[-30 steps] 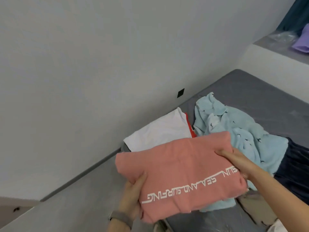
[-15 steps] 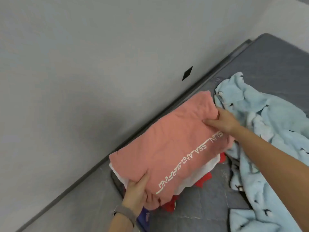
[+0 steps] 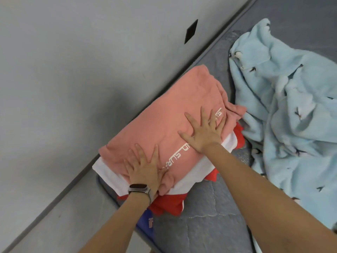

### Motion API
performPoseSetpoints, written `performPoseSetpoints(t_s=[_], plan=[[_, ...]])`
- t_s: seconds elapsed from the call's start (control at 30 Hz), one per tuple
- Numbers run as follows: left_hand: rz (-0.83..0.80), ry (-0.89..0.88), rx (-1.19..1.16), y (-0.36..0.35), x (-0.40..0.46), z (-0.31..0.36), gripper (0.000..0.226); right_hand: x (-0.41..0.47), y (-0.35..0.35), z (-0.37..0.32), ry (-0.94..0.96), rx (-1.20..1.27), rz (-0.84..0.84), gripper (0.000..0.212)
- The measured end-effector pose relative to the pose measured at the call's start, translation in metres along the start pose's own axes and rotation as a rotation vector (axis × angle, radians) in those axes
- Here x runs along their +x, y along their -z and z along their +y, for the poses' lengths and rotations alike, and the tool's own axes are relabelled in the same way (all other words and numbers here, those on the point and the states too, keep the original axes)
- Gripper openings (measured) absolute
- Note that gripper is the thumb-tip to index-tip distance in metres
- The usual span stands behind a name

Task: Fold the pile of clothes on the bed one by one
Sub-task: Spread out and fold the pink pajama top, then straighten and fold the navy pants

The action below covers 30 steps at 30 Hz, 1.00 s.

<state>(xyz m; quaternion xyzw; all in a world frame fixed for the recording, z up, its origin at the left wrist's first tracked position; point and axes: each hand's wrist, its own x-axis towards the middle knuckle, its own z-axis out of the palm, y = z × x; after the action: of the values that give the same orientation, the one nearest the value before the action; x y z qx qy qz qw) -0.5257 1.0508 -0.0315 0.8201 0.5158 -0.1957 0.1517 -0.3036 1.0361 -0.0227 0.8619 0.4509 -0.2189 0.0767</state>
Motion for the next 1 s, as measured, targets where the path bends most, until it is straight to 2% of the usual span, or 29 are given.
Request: performPoseSetpoints(t_s=[0.07,0.13,0.23,0.33,0.47,0.53,0.67,0.8,1.0], plan=[[-0.126,-0.035,0.012,0.01,-0.004,-0.005,0.082,-0.004,0.007,0.0,0.007,-0.006,-0.058,0.075],[-0.218,-0.077,-0.071,0.03,-0.018,-0.012,0.073,-0.025,0.022,0.001,0.025,0.071,-0.091,0.072],[-0.221,-0.181,-0.19,0.067,-0.064,-0.011,0.054,-0.088,0.049,0.018,0.014,0.313,0.022,0.062],[-0.167,-0.27,-0.111,0.119,-0.123,0.009,0.05,-0.165,0.074,0.061,-0.04,0.378,0.098,0.053],[-0.219,-0.364,0.005,0.181,-0.185,0.057,0.062,-0.283,0.112,0.132,-0.263,0.391,0.029,0.05],[-0.216,-0.486,0.029,0.204,-0.222,0.089,0.075,-0.351,0.129,0.168,-0.339,0.41,0.014,0.05],[-0.181,-0.71,0.131,0.235,-0.287,0.168,0.054,-0.485,0.143,0.233,-0.51,0.447,0.04,0.053],[-0.232,-0.979,0.195,0.236,-0.35,0.248,0.063,-0.609,0.133,0.275,-0.76,0.533,0.115,0.051],[-0.23,-1.2,0.286,0.198,-0.458,0.324,0.053,-0.745,0.083,0.308,-1.025,0.678,0.214,0.051]])
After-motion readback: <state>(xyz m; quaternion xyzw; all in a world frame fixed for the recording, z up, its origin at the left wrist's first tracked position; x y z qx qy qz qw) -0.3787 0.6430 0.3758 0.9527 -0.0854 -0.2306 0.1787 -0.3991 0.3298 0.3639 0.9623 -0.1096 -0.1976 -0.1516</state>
